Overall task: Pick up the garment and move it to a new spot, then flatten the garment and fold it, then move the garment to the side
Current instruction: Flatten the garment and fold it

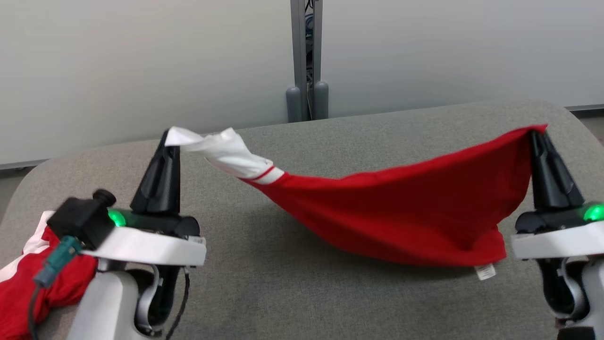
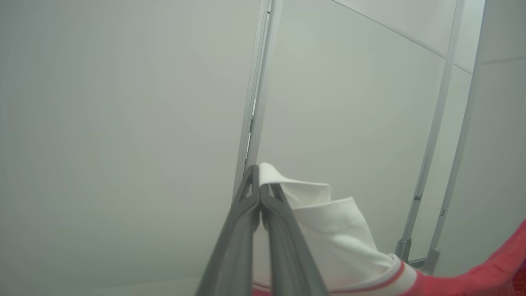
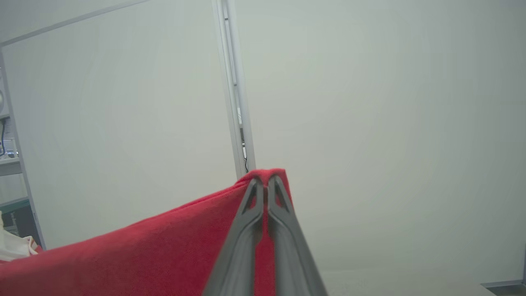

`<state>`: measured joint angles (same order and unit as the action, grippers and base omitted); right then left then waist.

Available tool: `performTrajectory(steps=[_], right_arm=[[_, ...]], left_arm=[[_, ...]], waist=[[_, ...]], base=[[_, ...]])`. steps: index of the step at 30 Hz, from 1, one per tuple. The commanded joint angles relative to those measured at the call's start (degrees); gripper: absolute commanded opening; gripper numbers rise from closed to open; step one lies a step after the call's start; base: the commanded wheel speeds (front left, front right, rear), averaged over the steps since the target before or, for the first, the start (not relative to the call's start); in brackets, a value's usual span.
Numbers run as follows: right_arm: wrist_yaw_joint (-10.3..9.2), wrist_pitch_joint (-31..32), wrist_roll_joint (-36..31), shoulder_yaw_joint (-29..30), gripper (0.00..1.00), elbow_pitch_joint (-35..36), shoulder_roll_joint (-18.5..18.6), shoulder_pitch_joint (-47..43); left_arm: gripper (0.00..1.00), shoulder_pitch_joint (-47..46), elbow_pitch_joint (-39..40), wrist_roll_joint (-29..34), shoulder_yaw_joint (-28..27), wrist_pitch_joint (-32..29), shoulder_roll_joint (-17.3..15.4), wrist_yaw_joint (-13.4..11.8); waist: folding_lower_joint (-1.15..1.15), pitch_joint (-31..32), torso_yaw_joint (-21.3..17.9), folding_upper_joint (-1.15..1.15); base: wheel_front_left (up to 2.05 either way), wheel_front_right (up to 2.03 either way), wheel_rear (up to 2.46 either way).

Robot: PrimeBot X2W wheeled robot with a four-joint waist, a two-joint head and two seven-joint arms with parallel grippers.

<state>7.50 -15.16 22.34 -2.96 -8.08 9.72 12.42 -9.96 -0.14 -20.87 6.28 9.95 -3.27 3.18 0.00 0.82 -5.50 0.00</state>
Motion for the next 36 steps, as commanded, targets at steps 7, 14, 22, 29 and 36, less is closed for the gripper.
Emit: performTrajectory(steps=[7, 14, 22, 29, 36], right_arm=[[-0.01, 1.93, 0.15, 1.14, 0.0, 6.9, 8.82, 10.53], [-0.01, 4.82, -0.38, -0.25, 0.0, 5.94, 14.72, 21.33], [-0.01, 6.35, 0.7, -2.53, 0.0, 0.97, 16.79, 28.05], [-0.01, 7.15, 1.46, -7.74, 0.0, -8.24, 15.62, 33.65], [-0.02, 4.6, -1.09, -17.81, 0.0, -28.19, 11.76, 54.14]], left_arm=[[0.0, -12.56, 8.51, -9.38, -2.53, -14.92, -4.57, 1.91], [0.0, -24.66, 8.87, -15.92, -3.9, -28.15, -6.76, 0.12], [0.0, -32.63, 5.63, -16.77, -3.45, -33.32, -8.86, -0.17], [0.0, -36.89, -1.28, -11.12, -0.26, -29.73, -11.52, 1.76], [0.0, -55.62, -20.13, 1.68, 5.27, -11.26, -12.43, 2.67]], waist=[[0.0, 2.01, -0.1, 0.0], [0.0, 2.98, 0.34, 0.0], [0.0, 2.5, 0.92, 0.0], [0.0, -0.39, 1.14, 0.0], [0.0, -12.89, 2.07, 0.0]], base=[[0.0, 0.0, 0.0], [0.0, 0.0, 0.0], [0.0, 0.0, 0.0], [0.0, 0.0, 0.0], [0.0, 0.0, 0.0]])
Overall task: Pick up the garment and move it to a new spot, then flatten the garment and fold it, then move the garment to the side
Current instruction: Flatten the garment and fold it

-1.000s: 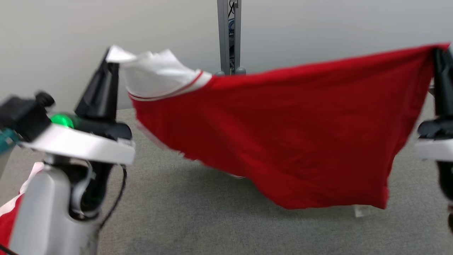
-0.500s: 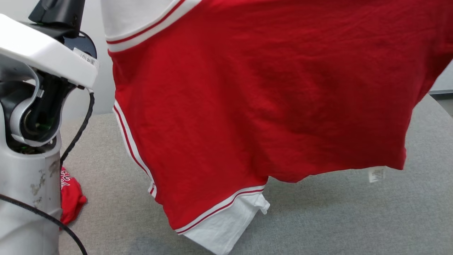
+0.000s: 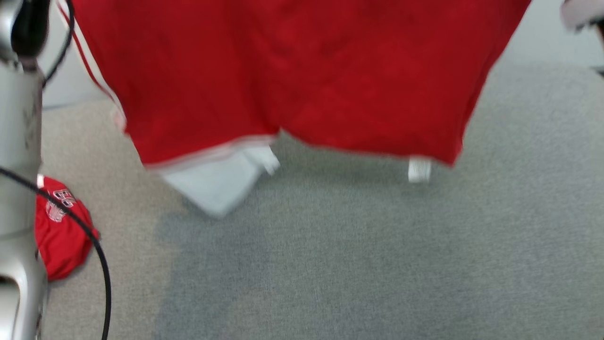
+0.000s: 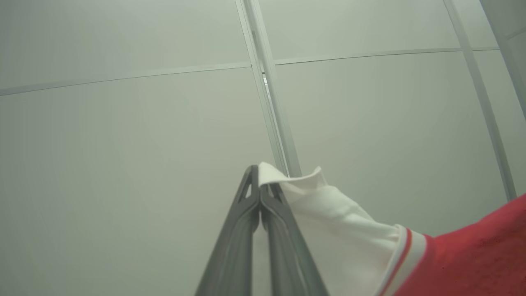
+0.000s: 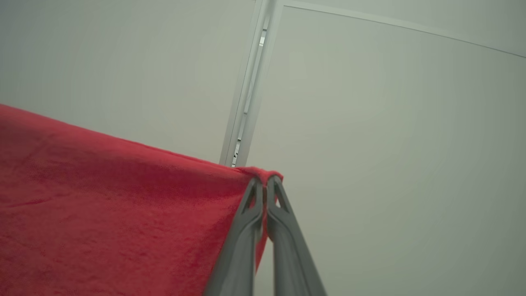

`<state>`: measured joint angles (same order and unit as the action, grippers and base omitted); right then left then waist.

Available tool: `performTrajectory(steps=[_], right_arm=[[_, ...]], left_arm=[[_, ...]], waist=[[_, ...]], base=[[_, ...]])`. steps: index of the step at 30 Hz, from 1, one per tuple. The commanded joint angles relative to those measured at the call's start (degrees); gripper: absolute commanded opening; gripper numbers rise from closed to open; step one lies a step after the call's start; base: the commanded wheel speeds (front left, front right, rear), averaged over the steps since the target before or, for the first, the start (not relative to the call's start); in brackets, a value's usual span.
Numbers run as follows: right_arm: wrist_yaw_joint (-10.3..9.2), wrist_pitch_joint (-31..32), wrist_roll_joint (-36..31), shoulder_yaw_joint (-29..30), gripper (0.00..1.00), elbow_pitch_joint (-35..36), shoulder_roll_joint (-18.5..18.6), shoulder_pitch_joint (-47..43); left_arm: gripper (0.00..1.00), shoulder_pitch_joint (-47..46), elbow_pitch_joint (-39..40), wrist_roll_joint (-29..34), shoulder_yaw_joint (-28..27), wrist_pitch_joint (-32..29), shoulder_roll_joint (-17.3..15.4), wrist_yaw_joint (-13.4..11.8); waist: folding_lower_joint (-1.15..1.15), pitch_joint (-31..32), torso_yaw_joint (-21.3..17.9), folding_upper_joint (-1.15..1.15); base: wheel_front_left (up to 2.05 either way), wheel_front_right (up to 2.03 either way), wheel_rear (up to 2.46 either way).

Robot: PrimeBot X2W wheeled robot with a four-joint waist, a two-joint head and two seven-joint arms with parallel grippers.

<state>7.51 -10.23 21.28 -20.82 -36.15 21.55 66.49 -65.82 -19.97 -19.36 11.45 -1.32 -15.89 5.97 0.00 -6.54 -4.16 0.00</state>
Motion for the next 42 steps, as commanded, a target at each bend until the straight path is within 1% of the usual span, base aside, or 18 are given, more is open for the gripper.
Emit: performTrajectory(steps=[1, 4, 7, 8, 9, 11, 12, 15, 18, 21, 24, 28, 31, 32, 36, 39, 42], right_arm=[[-0.03, -1.2, -0.47, -0.12, 0.0, -2.57, -0.43, 3.44], [-0.03, -3.92, -3.65, -0.1, 0.0, -8.23, -1.69, 12.64], [-0.03, -4.99, -6.95, 1.19, 0.0, -11.6, -2.55, 19.75], [-0.03, -5.06, -8.04, 2.1, 0.0, -11.31, -2.57, 21.95], [-0.03, -5.1, -9.32, 3.49, 0.0, -10.47, -2.46, 23.8], [-0.03, -5.06, -11.53, 5.85, 0.0, -9.02, -2.71, 24.44], [-0.03, -5.03, -12.35, 7.12, 0.0, -8.39, -3.04, 23.96], [-0.03, -5.05, -14.15, 8.42, 0.0, -6.49, -3.99, 20.35], [-0.03, -5.07, -14.4, 9.22, 0.0, -5.26, -3.26, 15.51], [-0.03, -5.07, -13.3, 9.84, 0.0, -4.01, -2.88, 9.44], [-0.03, -5.08, -11.82, 10.98, 0.0, -1.84, -1.7, 3.29], [-0.03, -5.07, -9.11, 11.75, 0.0, 1.94, -1.2, -6.06], [-0.03, -5.08, -7.35, 11.86, 0.0, 5.4, -0.31, -13.83], [-0.03, -5.08, -7.35, 11.86, 0.0, 5.4, -0.31, -13.83], [-0.03, -5.07, -5.47, 13.83, 0.0, 10.16, -0.17, -24.49], [-0.03, -5.08, -4.76, 14.28, 0.0, 13.09, -0.38, -31.85], [-0.03, -5.08, -4.9, 13.87, 0.0, 15.63, -0.99, -38.67]], left_arm=[[0.0, -3.12, -2.86, 1.69, 0.67, 3.23, 0.73, -0.47], [0.0, -12.57, -10.26, 5.43, 1.97, 12.38, 2.13, -1.38], [0.0, -20.15, -14.73, 8.87, 3.11, 16.1, 3.01, -2.31], [0.0, -22.22, -14.77, 10.04, 3.33, 16.39, 3.18, -2.73], [0.0, -24.59, -12.59, 11.0, 3.04, 16.5, 3.4, -3.15], [0.0, -25.34, -8.45, 11.29, 1.65, 16.47, 4.23, -2.68], [0.0, -24.16, -6.37, 11.01, 0.87, 16.39, 4.93, -2.39], [0.0, -18.96, -2.0, 10.07, -0.61, 16.39, 6.71, -0.67], [0.0, -12.51, 1.59, 8.85, -0.38, 16.45, 8.27, 0.83], [0.0, -3.73, 4.2, 7.15, 0.53, 16.46, 8.21, 1.47], [0.0, 4.41, 7.57, 4.77, 1.84, 16.46, 7.63, 1.51], [0.0, 16.85, 12.75, 3.11, 2.92, 16.42, 5.21, 1.5], [0.0, 26.24, 16.89, 3.76, 3.4, 16.46, 3.77, 1.5], [0.0, 26.24, 16.89, 3.76, 3.4, 16.46, 3.77, 1.5], [0.0, 38.08, 21.72, 5.24, 1.96, 16.46, 3.49, 1.51], [0.0, 45.53, 25.2, 7.34, 0.96, 16.47, 4.04, 0.78], [0.0, 52.44, 28.36, 9.5, 0.28, 16.46, 4.86, -0.61]], waist=[[0.0, -7.68, 1.03, 0.0], [0.0, -13.63, 1.58, 0.0], [0.0, -19.15, 1.63, 0.0], [0.0, -21.16, 1.63, 0.0], [0.0, -23.37, 1.68, 0.0], [0.0, -26.94, 1.95, 0.0], [0.0, -28.44, 2.19, 0.0], [0.0, -30.82, 2.88, 0.0], [0.0, -31.53, 3.7, 0.0], [0.0, -30.96, 4.23, 0.0], [0.0, -29.56, 4.75, 0.0], [0.0, -26.46, 4.74, 0.0], [0.0, -23.75, 4.6, 0.0], [0.0, -23.75, 4.6, 0.0], [0.0, -20.01, 4.53, 0.0], [0.0, -16.92, 4.5, 0.0], [0.0, -13.74, 4.41, 0.0]], base=[[0.0, 0.0, 0.0], [0.0, 0.0, 0.0], [0.0, 0.0, 0.0], [0.0, 0.0, 0.0], [0.0, 0.0, 0.0], [0.0, 0.0, 0.0], [0.0, 0.0, 0.0], [0.0, 0.0, 0.0], [0.0, 0.0, 0.0], [0.0, 0.0, 0.0], [0.0, 0.0, 0.0], [0.0, 0.0, 0.0], [0.0, 0.0, 0.0], [0.0, 0.0, 0.0], [0.0, 0.0, 0.0], [0.0, 0.0, 0.0], [0.0, 0.0, 0.0]])
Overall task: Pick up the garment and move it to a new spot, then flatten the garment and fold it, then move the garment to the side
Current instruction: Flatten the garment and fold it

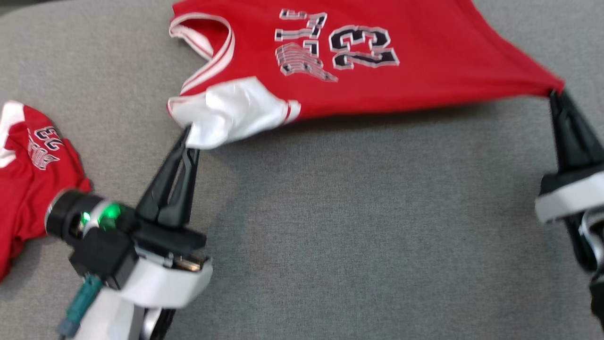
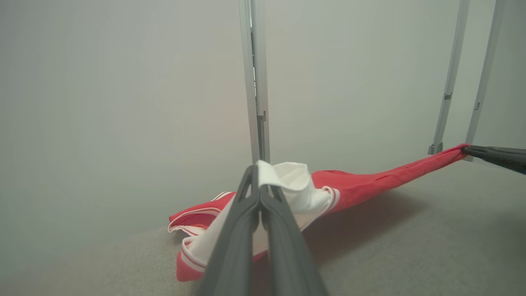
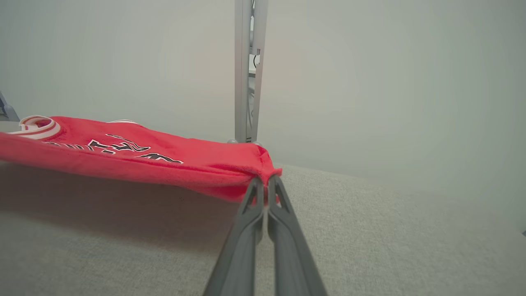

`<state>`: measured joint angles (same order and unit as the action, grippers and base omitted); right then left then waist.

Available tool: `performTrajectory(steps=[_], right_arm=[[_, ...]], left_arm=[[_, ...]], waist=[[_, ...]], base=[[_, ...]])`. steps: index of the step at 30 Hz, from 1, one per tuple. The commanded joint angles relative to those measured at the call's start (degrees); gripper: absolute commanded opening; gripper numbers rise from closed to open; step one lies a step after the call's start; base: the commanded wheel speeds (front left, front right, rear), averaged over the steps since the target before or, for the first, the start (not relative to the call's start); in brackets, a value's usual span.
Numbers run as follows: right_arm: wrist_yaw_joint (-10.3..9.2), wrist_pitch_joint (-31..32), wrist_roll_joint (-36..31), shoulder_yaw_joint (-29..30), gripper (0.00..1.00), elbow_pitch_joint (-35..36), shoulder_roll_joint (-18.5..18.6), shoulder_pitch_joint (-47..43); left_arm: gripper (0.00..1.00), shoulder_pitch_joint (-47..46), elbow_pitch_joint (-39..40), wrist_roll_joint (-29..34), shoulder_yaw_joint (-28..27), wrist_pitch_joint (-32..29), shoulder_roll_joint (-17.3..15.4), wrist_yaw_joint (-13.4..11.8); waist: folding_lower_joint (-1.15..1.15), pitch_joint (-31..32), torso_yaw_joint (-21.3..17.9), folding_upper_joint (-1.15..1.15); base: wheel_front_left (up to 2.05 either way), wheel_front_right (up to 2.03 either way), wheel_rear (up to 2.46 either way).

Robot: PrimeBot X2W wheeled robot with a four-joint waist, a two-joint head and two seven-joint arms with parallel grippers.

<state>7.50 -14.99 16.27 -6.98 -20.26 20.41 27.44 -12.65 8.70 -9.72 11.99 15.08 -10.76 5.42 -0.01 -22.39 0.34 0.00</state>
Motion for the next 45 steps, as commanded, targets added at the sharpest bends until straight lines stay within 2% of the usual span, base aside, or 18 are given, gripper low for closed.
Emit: performTrajectory(steps=[1, 8, 15, 20, 25, 31, 35, 39, 45], right_arm=[[-0.01, -0.33, -0.21, 0.01, 0.0, 0.63, 0.01, -1.7], [-0.02, -0.33, -1.89, 0.87, 0.0, 4.75, -1.31, -14.45], [-0.02, -0.32, -2.59, 3.32, 0.0, 7.45, -1.75, -25.12], [-0.02, -0.32, -2.68, 5.78, 0.0, 10.88, -2.01, -32.58], [-0.02, -0.32, -2.17, 7.62, 0.0, 15.18, -3.1, -38.4], [-0.02, -0.33, -2.45, 4.36, 0.0, 13.64, -3.14, -35.83], [-0.02, -0.32, -2.51, 2.25, 0.0, 10.32, -2.59, -32.77], [-0.02, -0.16, -2.89, 0.0, 0.0, 5.03, -1.7, -27.49], [-0.02, -0.27, -3.09, -0.01, 0.0, -1.64, -1.99, -20.6]], left_arm=[[0.0, 1.3, 0.58, 0.78, -0.36, 0.06, -0.26, -0.44], [0.0, 13.75, 3.6, 4.34, -1.11, 0.07, 0.84, -3.08], [0.0, 22.71, 4.55, 4.22, -2.06, 0.07, 1.75, -4.01], [0.0, 27.72, 6.86, 3.06, -4.66, 0.07, 2.04, -4.41], [0.0, 30.7, 8.28, 3.8, -4.49, 0.07, 1.54, -2.92], [0.0, 26.8, 3.2, 5.98, -0.58, -0.24, 0.27, -0.59], [0.0, 22.54, -0.35, 6.15, 0.69, -0.55, 1.04, -0.44], [0.0, 16.77, -5.69, 7.62, 0.87, -0.45, 1.78, -1.57], [0.0, 9.42, -13.1, 9.48, 0.86, -0.12, 2.56, -3.16]], waist=[[0.01, 3.14, -0.14, 0.0], [0.01, 9.24, -0.41, 0.0], [0.01, 12.68, 0.21, 0.0], [0.01, 13.78, 1.19, 0.0], [0.01, 14.0, 1.58, 0.0], [0.01, 13.4, 0.39, 0.0], [0.01, 12.77, 0.22, 0.0], [0.01, 11.54, -0.44, 0.0], [0.01, 9.95, -0.7, 0.0]], base=[[0.0, 0.0, 0.0], [0.0, 0.0, 0.0], [0.0, 0.0, 0.0], [0.0, 0.0, 0.0], [0.0, 0.0, 0.0], [0.0, 0.0, 0.0], [0.0, 0.0, 0.0], [0.0, 0.0, 0.0], [0.0, 0.0, 0.0]])
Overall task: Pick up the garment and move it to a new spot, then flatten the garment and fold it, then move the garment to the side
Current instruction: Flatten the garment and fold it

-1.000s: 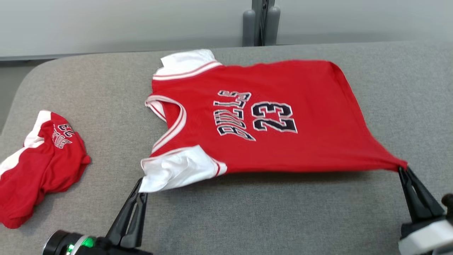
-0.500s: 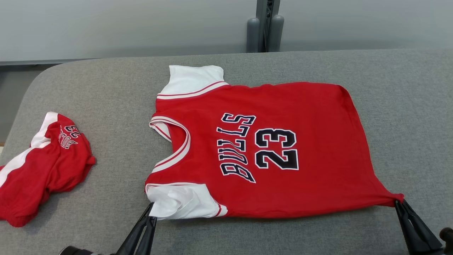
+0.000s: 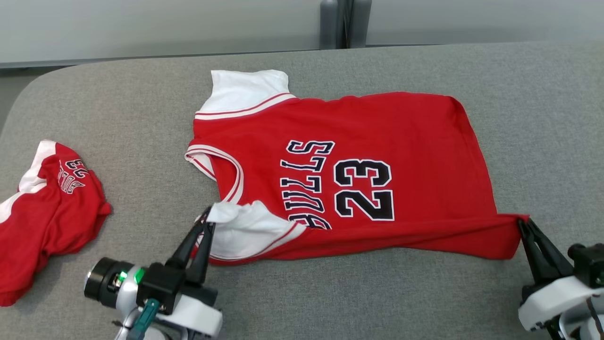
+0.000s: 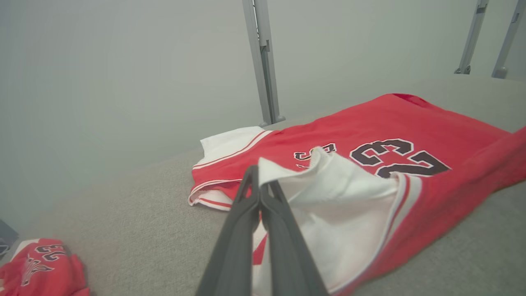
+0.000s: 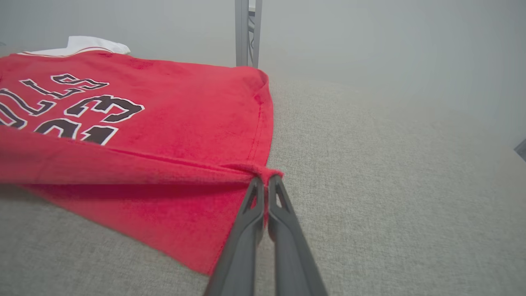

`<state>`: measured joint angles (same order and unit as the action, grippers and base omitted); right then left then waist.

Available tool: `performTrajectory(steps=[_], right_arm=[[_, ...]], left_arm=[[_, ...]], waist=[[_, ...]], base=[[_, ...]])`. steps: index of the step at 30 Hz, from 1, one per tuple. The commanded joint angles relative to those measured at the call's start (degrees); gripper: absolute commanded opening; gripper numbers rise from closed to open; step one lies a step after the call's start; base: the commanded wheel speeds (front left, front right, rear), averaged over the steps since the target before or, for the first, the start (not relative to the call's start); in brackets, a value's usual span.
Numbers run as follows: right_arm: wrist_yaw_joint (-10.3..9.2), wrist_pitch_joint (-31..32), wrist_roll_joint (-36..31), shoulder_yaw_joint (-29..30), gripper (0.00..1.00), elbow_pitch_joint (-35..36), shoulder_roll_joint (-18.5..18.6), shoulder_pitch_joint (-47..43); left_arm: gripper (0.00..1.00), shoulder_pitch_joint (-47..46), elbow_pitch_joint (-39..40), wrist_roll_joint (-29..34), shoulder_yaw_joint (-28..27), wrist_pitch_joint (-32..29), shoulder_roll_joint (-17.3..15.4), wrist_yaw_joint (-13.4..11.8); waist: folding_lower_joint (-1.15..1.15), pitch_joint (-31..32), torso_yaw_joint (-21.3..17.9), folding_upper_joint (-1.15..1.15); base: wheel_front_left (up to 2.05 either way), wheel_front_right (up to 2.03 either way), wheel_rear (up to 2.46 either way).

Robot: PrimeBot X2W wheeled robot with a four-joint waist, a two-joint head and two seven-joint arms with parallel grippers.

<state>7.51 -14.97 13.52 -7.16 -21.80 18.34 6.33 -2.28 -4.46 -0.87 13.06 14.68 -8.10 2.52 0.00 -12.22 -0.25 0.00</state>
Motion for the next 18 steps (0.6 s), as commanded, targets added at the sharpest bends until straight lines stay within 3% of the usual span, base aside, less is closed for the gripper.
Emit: performTrajectory(steps=[1, 11, 18], right_arm=[[-0.04, -0.3, -0.45, 0.01, 0.0, -0.84, -0.22, 1.51], [-0.03, -0.34, -1.57, -3.52, 0.0, -4.72, -1.42, 10.3], [-0.03, -0.34, -1.84, -5.54, 0.0, -9.23, -2.24, 14.88]], left_arm=[[0.0, -2.04, -1.13, 0.78, -0.29, 0.32, -0.06, -0.59], [0.0, -12.92, -11.44, 4.15, 0.06, 0.51, 0.13, -4.46], [0.0, -17.33, -19.06, 3.25, 0.42, 0.48, -0.01, -4.24]], waist=[[0.0, -0.47, -0.2, 0.0], [0.0, -3.06, -1.3, 0.0], [0.0, -4.16, -1.96, 0.0]], base=[[0.0, 0.0, 0.0], [0.0, 0.0, 0.0], [0.0, 0.0, 0.0]])
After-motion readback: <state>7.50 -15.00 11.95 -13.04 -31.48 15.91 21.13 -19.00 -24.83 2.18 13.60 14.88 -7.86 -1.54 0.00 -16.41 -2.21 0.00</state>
